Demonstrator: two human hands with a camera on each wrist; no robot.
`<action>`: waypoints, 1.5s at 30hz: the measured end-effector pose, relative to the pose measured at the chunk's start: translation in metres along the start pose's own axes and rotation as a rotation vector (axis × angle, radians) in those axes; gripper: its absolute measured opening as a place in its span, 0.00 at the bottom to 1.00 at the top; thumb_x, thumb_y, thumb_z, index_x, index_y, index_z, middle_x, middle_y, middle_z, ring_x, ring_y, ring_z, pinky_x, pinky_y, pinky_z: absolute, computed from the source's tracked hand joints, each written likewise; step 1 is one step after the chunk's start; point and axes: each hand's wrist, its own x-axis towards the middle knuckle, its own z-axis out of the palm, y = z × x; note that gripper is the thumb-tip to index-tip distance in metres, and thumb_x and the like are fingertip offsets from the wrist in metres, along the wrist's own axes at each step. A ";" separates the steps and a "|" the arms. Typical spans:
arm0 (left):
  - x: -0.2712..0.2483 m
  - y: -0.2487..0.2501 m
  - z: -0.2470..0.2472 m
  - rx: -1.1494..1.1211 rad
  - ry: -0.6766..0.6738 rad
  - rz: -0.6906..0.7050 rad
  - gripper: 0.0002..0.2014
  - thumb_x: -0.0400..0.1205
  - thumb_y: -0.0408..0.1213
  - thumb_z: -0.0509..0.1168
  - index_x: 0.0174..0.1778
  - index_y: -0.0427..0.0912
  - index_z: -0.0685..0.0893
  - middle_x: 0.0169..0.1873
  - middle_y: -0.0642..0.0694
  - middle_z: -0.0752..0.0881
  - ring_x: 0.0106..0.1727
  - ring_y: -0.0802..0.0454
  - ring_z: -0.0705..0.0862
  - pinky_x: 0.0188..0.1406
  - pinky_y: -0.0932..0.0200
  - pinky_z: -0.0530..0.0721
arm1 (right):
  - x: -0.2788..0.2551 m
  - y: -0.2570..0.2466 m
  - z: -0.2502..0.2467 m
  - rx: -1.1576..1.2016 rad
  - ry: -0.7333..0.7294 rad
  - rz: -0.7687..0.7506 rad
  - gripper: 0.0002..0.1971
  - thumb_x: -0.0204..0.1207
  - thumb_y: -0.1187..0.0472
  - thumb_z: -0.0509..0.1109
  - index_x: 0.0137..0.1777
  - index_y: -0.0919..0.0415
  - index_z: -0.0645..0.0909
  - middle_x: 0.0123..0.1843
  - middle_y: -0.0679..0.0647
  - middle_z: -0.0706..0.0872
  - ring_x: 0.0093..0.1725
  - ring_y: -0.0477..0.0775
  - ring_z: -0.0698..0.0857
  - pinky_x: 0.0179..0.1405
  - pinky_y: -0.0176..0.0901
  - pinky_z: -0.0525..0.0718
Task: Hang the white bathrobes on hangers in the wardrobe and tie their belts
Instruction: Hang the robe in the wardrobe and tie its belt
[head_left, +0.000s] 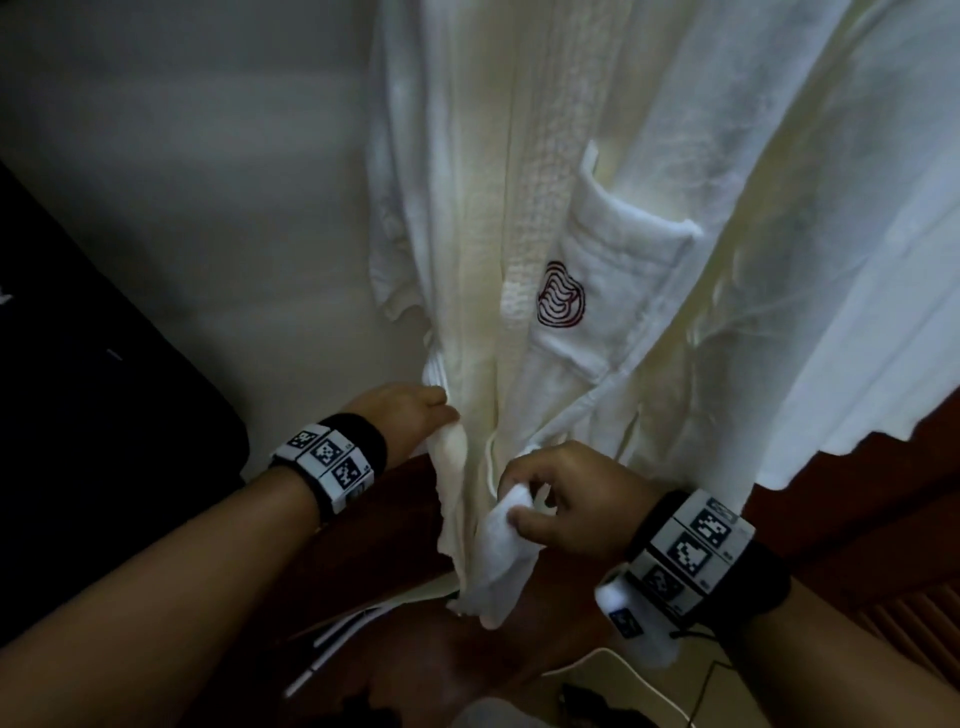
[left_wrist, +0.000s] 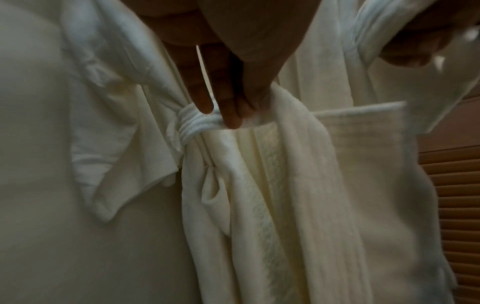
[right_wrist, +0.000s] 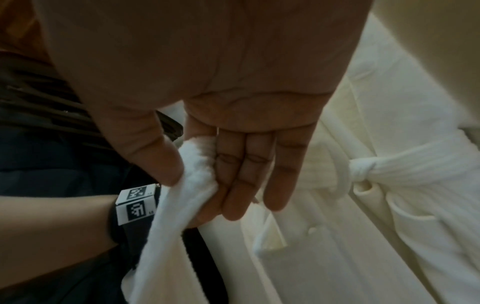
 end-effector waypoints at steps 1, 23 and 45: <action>0.001 -0.004 0.002 0.008 0.056 0.075 0.14 0.77 0.33 0.69 0.59 0.44 0.85 0.51 0.43 0.85 0.48 0.41 0.86 0.45 0.52 0.86 | -0.001 0.000 0.000 0.012 0.001 -0.007 0.09 0.73 0.50 0.68 0.50 0.47 0.85 0.44 0.41 0.88 0.46 0.40 0.86 0.46 0.46 0.86; -0.015 0.055 0.021 -1.441 -0.114 -0.130 0.07 0.82 0.36 0.67 0.39 0.41 0.86 0.34 0.51 0.87 0.37 0.60 0.85 0.42 0.66 0.81 | -0.002 0.015 0.010 0.211 0.243 -0.034 0.08 0.75 0.58 0.75 0.53 0.53 0.85 0.44 0.44 0.87 0.45 0.43 0.86 0.46 0.40 0.85; -0.006 0.057 -0.006 -1.091 0.302 -0.114 0.05 0.71 0.40 0.67 0.41 0.51 0.81 0.33 0.50 0.85 0.33 0.56 0.82 0.34 0.62 0.80 | -0.017 0.019 0.023 0.824 0.234 0.233 0.51 0.69 0.64 0.73 0.82 0.35 0.45 0.57 0.59 0.86 0.40 0.58 0.89 0.41 0.60 0.88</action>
